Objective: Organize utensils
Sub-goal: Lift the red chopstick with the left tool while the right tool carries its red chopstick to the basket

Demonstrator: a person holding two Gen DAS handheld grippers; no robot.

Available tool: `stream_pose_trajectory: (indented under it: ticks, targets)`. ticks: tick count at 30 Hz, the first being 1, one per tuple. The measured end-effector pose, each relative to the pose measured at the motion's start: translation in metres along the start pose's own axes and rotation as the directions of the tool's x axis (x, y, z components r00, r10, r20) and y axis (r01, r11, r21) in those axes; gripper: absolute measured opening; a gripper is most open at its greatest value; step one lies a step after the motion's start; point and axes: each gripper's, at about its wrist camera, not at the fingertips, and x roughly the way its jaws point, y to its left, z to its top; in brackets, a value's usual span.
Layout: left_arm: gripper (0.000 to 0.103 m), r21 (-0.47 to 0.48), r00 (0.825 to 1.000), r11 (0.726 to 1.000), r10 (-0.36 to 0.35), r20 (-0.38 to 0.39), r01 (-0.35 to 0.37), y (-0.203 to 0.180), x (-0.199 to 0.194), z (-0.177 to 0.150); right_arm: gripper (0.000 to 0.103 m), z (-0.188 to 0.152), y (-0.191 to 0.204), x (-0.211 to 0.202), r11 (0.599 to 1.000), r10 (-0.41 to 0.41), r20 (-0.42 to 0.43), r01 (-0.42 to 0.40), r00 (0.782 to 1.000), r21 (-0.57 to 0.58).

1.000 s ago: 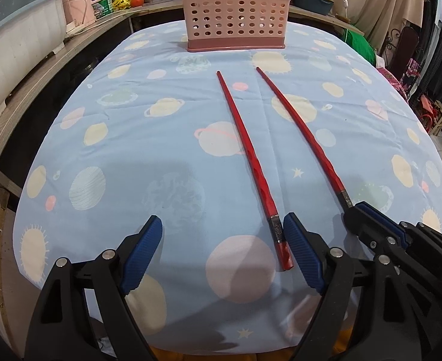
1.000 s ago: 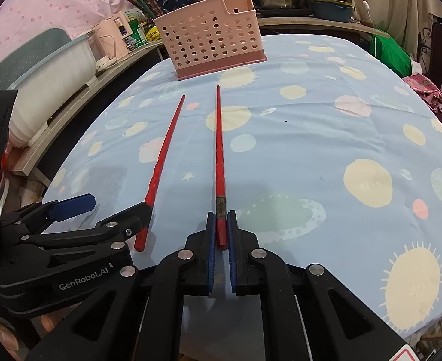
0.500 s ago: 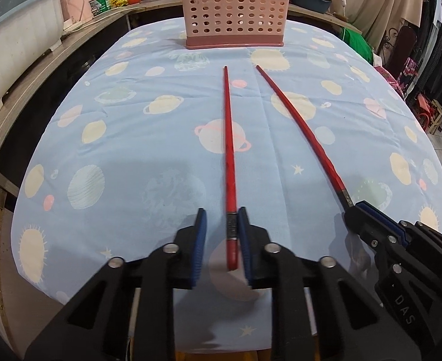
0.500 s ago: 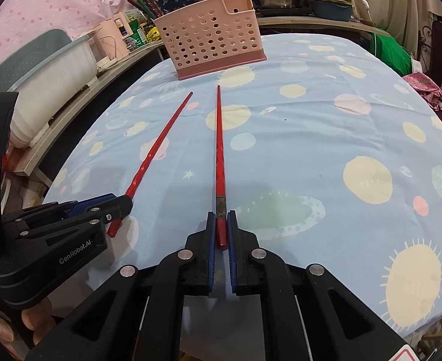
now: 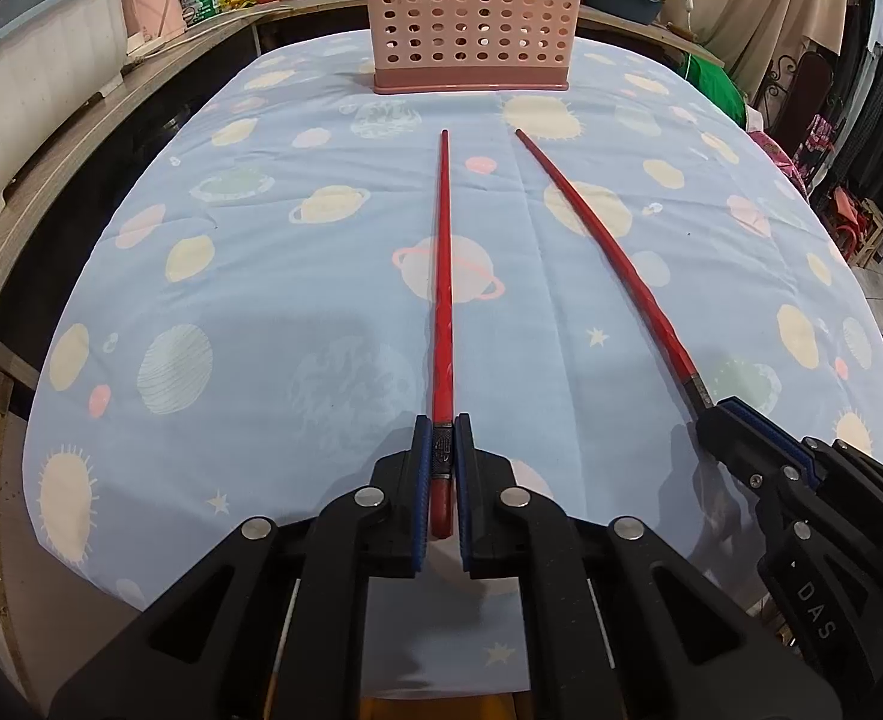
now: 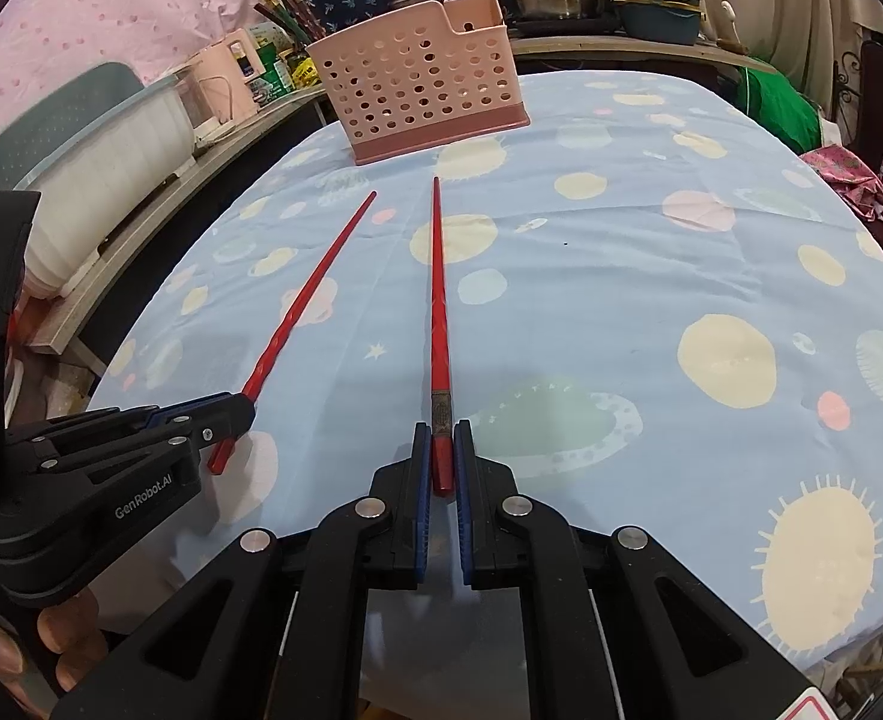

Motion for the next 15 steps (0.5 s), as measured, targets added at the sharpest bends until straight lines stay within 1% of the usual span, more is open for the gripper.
stream_pose_trajectory:
  ticks: [5,11,15]
  targets:
    - [0.007,-0.003,1.0,1.0,-0.006,0.005,0.006,0.001,-0.004,0.001,0.007,0.003,0.0,-0.006,1.0,0.003,0.013,-0.003,1.0,-0.005]
    - [0.007,-0.004,0.999,1.0,-0.021,0.045,0.021,0.001,-0.022,0.009,0.007,0.011,0.001,-0.015,1.0,0.016,0.036,-0.016,0.999,-0.005]
    - [0.007,-0.009,0.997,0.999,-0.033,0.069,0.033,0.003,-0.036,0.016,0.007,0.021,-0.001,-0.027,0.999,0.032,0.068,-0.033,0.997,0.006]
